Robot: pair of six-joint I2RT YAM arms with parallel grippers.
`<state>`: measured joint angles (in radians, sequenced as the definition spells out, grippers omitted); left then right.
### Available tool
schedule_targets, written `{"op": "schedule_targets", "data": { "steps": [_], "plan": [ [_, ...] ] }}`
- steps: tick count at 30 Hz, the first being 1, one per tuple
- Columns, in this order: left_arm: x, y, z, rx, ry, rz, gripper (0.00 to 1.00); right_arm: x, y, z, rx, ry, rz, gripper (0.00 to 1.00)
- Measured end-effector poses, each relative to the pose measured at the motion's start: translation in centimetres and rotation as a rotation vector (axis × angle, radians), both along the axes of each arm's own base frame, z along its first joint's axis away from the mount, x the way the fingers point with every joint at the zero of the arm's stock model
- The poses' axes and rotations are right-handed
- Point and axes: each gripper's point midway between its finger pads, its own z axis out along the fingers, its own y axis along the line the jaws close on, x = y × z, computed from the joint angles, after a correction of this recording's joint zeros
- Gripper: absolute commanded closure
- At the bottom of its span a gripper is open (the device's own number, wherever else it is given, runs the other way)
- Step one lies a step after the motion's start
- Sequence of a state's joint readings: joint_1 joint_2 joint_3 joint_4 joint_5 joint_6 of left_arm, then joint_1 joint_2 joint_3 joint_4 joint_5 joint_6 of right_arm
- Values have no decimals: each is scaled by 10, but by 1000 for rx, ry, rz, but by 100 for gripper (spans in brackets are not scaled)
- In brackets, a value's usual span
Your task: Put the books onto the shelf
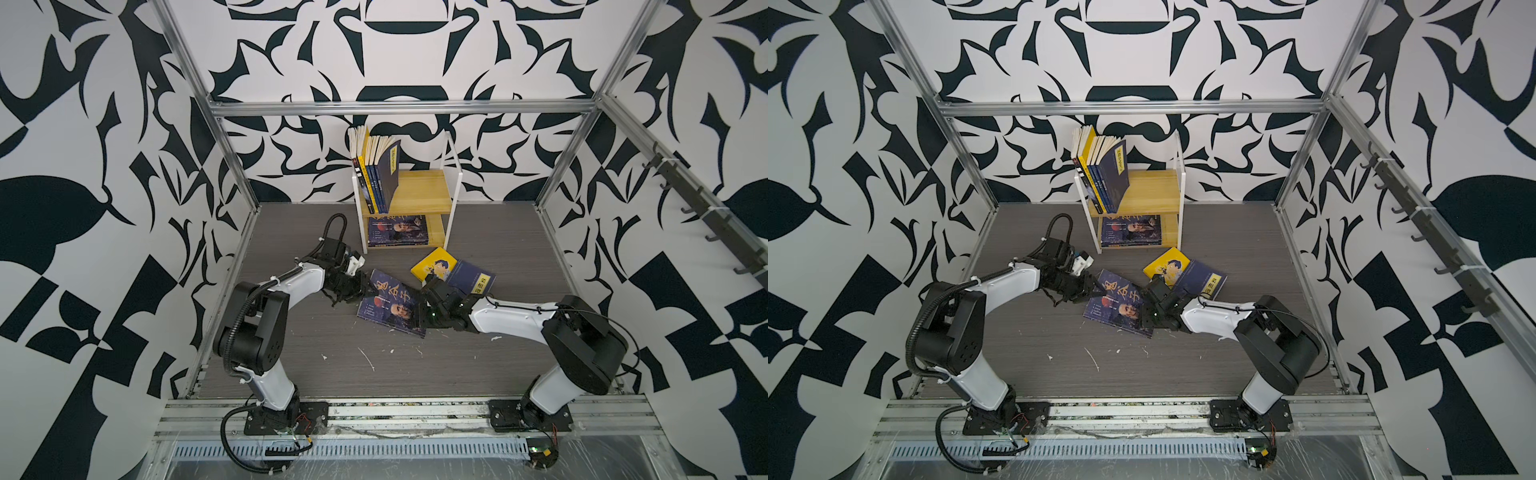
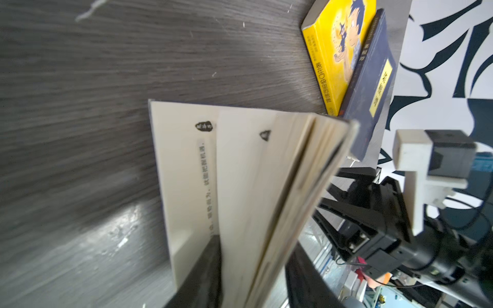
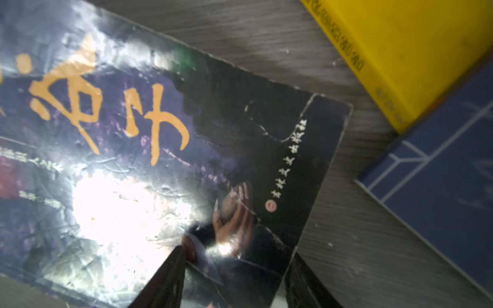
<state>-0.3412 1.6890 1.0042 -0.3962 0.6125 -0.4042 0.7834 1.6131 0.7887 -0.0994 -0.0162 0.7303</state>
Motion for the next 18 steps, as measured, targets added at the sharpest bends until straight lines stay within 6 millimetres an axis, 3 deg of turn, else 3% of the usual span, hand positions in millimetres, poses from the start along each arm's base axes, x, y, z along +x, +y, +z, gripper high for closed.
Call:
{"op": "schedule_targets", "data": {
  "steps": [3, 8, 14, 18],
  "plan": [
    [-2, 4, 1, -3, 4, 13, 76, 0, 1, 1, -2, -5, 13, 41],
    [-4, 5, 7, -24, 5, 19, 100, 0, 2, 2, -3, -13, 32, 40],
    [-4, 7, 13, -43, 3, 28, 100, 0, 3, 7, -1, -26, 46, 37],
    [-5, 13, 20, -66, -5, 47, 100, -4, 4, 24, 3, -65, 93, 35]
  ]
}}
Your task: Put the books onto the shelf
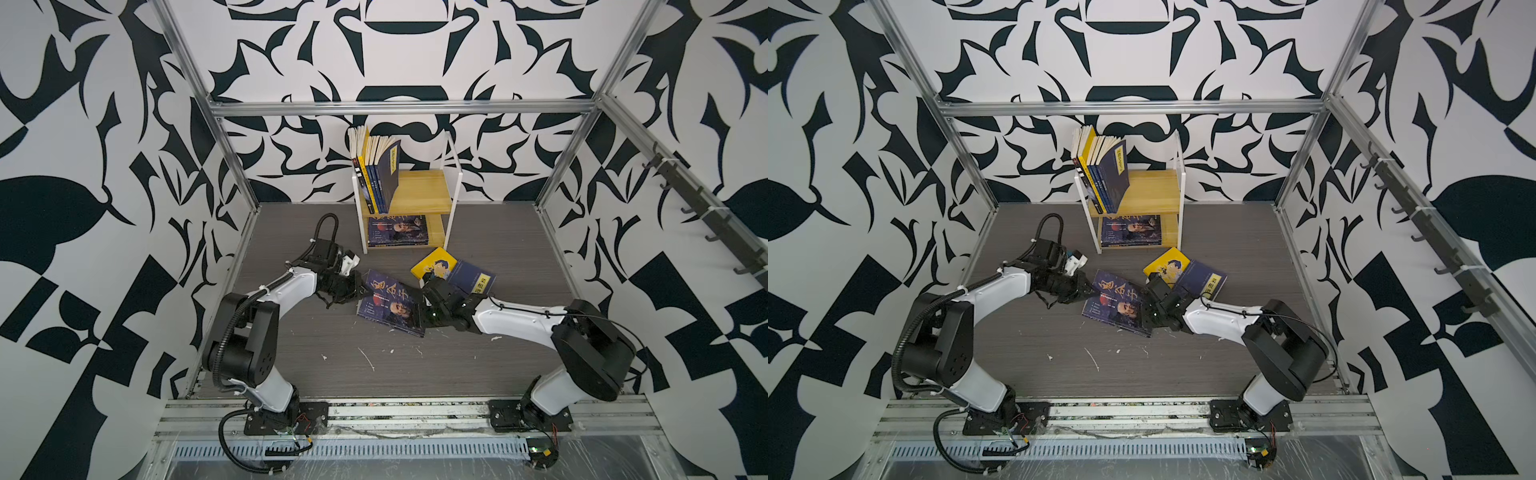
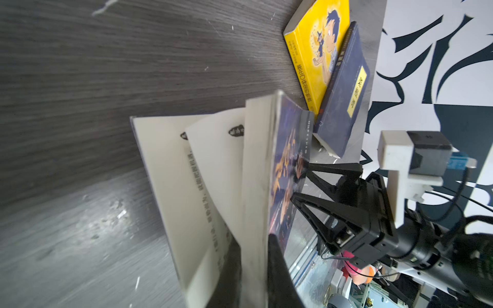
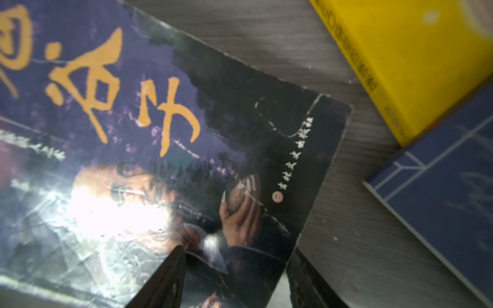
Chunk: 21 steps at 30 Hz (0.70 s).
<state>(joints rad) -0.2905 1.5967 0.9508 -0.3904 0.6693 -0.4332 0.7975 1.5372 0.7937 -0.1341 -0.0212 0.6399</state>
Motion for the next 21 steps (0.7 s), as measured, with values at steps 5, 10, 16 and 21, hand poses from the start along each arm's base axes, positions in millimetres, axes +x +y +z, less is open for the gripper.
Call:
{"op": "schedule_targets", "data": {
  "steps": [5, 10, 16, 21],
  "plan": [
    [2, 4, 12, -14, -39, 7, 100, -13, 4, 44, 16, -119, 111, 35],
    [4, 7, 18, -30, -49, 13, 100, -20, 6, 97, 40, -317, 219, 39],
    [5, 9, 21, -47, -41, 24, 100, -29, 22, 123, 32, -565, 365, 41],
    [6, 10, 27, -71, -30, 42, 100, -34, 50, 109, -65, -680, 512, 40]
  ]
}}
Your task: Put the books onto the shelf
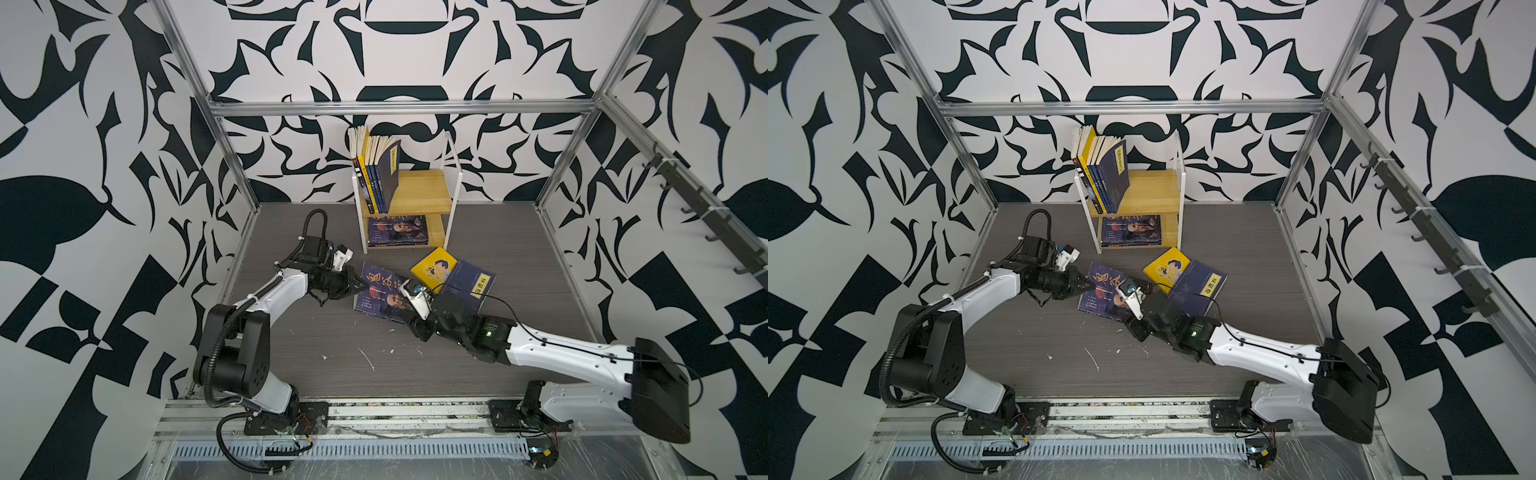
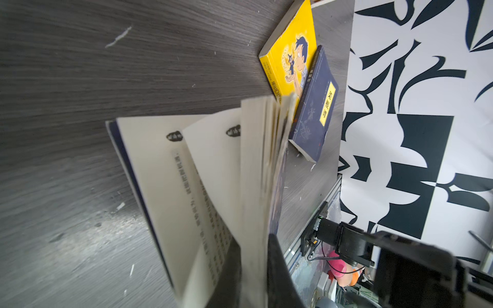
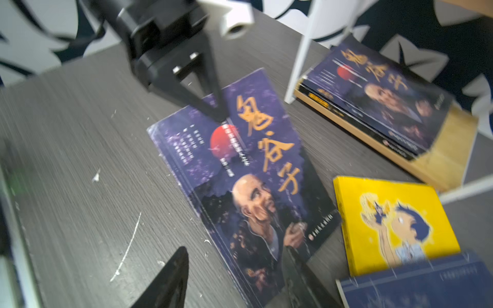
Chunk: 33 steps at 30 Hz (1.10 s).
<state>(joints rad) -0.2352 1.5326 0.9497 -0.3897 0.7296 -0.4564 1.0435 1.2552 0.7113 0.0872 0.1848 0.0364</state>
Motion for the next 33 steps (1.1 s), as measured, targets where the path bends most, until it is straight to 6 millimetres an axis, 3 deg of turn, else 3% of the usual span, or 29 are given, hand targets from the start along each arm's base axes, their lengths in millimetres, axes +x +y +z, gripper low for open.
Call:
{"op": "schedule_targets", "data": {
  "steps": [8, 21, 26, 28, 31, 32, 33],
  "plan": [
    [1, 2, 6, -22, 11, 19, 100, -8, 32, -36, -187, -160, 127, 38],
    [2, 2, 7, -27, 14, 25, 100, 27, 47, -52, -306, -301, 53, 37],
    [2, 2, 7, -29, 21, 31, 100, 36, 47, -60, -350, -345, 31, 41],
    [2, 2, 7, -31, 22, 33, 100, 39, 47, -64, -367, -362, 24, 56],
    [4, 2, 8, -32, 16, 37, 100, 43, 47, -68, -399, -394, 20, 96],
    [5, 2, 8, -32, 19, 42, 100, 44, 47, -67, -417, -418, 20, 100],
    [6, 3, 8, -34, 20, 48, 93, 44, 48, -66, -425, -434, 27, 100]
  ]
}}
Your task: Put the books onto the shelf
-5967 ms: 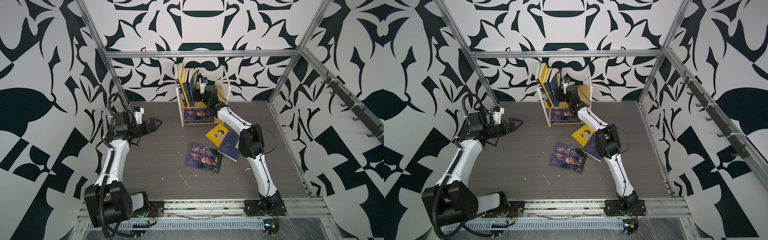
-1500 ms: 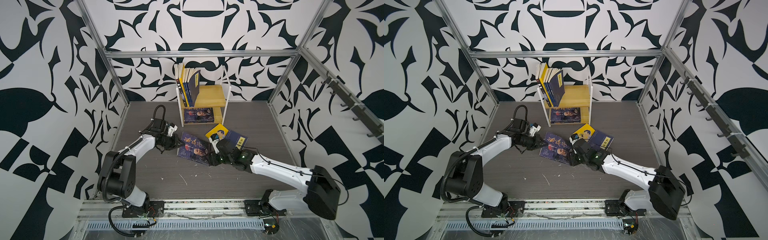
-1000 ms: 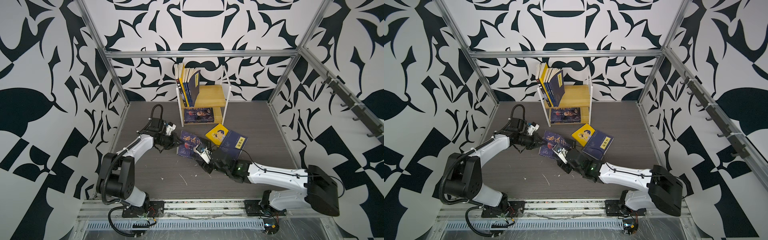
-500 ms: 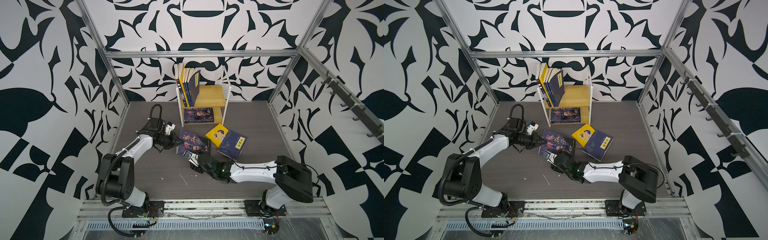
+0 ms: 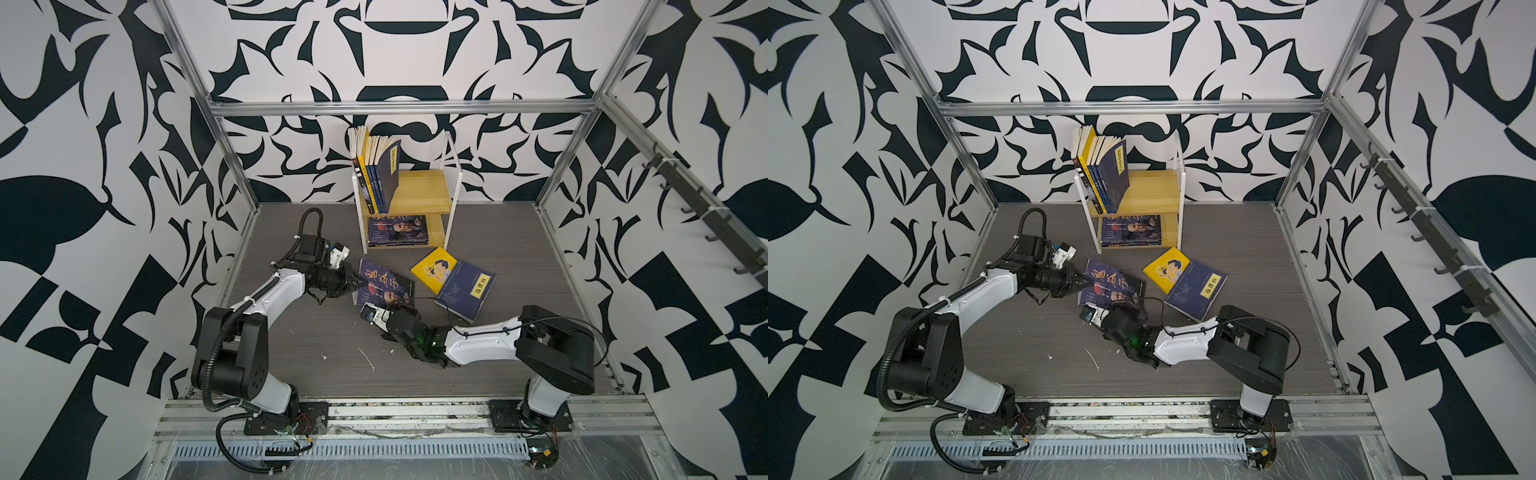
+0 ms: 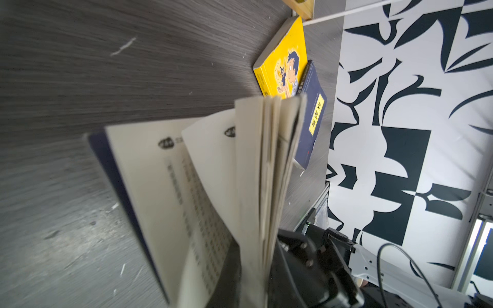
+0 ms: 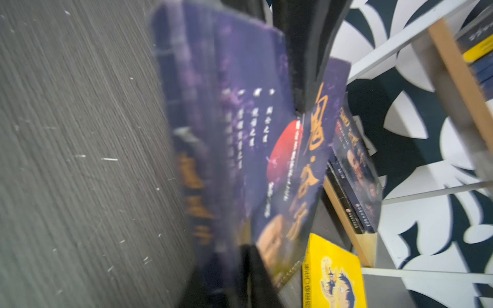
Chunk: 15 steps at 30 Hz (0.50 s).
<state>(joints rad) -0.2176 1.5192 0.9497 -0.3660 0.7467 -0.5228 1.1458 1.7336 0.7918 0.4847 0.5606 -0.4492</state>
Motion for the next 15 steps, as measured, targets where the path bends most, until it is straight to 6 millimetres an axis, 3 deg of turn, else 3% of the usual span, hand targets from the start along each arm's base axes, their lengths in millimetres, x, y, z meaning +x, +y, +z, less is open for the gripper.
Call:
{"op": "schedule_targets", "data": {
  "steps": [2, 7, 11, 15],
  "plan": [
    [0, 2, 0, 1, 5, 5, 75, 0, 0, 2, -19, -22, 6, 100],
    [7, 19, 6, 62, -73, 38, 47, 4, -4, 9, -13, -40, -10, 100],
    [15, 35, 22, 119, -190, 42, 37, 3, -9, 13, -49, -50, 6, 100],
    [23, 51, 36, 166, -282, 53, 33, 2, -14, 23, -85, -68, 28, 100]
  ]
}}
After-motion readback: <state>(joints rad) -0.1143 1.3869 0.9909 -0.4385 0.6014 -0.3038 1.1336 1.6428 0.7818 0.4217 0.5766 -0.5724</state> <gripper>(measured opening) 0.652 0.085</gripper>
